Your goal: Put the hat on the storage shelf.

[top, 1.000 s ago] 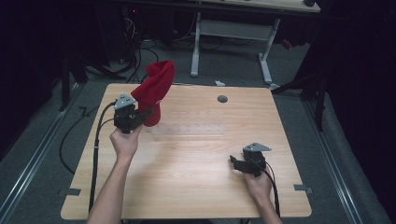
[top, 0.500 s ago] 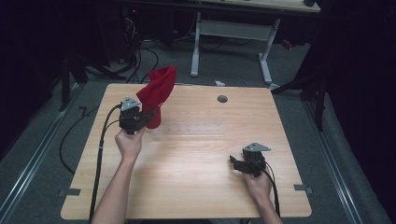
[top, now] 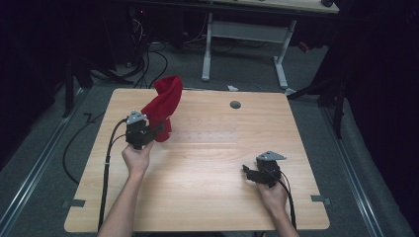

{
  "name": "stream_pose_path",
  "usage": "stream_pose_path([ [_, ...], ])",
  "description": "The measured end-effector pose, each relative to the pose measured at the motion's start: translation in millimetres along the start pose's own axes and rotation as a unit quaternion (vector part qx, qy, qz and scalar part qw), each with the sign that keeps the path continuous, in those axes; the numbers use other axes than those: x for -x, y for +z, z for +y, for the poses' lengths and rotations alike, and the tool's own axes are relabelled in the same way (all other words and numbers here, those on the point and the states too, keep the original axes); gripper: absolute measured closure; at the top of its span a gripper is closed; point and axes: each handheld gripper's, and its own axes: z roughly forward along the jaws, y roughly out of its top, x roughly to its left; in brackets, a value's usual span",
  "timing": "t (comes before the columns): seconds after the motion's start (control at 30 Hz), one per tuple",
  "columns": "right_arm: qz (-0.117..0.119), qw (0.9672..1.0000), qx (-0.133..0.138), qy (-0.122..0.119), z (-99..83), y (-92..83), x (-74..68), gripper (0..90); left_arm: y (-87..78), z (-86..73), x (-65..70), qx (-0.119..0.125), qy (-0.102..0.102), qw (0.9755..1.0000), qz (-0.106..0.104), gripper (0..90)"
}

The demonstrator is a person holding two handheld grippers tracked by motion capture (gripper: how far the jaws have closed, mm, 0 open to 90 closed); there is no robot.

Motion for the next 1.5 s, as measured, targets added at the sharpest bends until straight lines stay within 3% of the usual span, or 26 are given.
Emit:
stream_pose_path([
  [0.27, 0.0, 1.0, 0.0, 0.0, 0.0, 0.0, 0.0, 34.8, -3.8, -8.1, 0.3, -0.006, 0.018, 0.9997, 0.017, 76.6],
  [0.5, 0.0, 1.0, 0.0, 0.0, 0.0, 0.0, 0.1, 34.8, -9.7, -11.7, -7.0, -0.012, 0.008, 0.9995, 0.029, 67.8],
  [0.77, 0.0, 1.0, 0.0, -0.001, 0.0, 0.0, 0.1, 34.7, -15.7, -16.6, -12.4, -0.031, 0.012, 0.9986, 0.042, 46.9],
  [0.83, 0.0, 1.0, 0.0, -0.001, 0.0, 0.0, 0.1, 34.7, -16.6, -17.5, -12.9, -0.037, 0.004, 0.9983, 0.045, 42.9],
  [0.9, 0.0, 1.0, 0.0, -0.001, 0.0, 0.0, 0.1, 34.8, -17.7, -18.7, -11.3, -0.041, 0.013, 0.998, 0.046, 39.6],
  [1.07, 0.0, 1.0, 0.0, -0.001, 0.0, 0.0, 0.1, 34.7, -19.4, -19.7, -8.4, -0.045, 0.015, 0.9977, 0.049, 34.1],
  [1.17, 0.0, 1.0, 0.0, -0.001, 0.0, 0.0, 0.1, 34.7, -23.1, -22.1, -5.8, -0.04, 0.012, 0.9983, 0.04, 34.1],
  [1.5, 0.001, 1.0, 0.0, -0.001, -0.1, -0.1, -0.6, 34.3, -33.4, -27.2, -1.4, -0.042, 0.031, 0.9976, 0.045, 30.7],
])
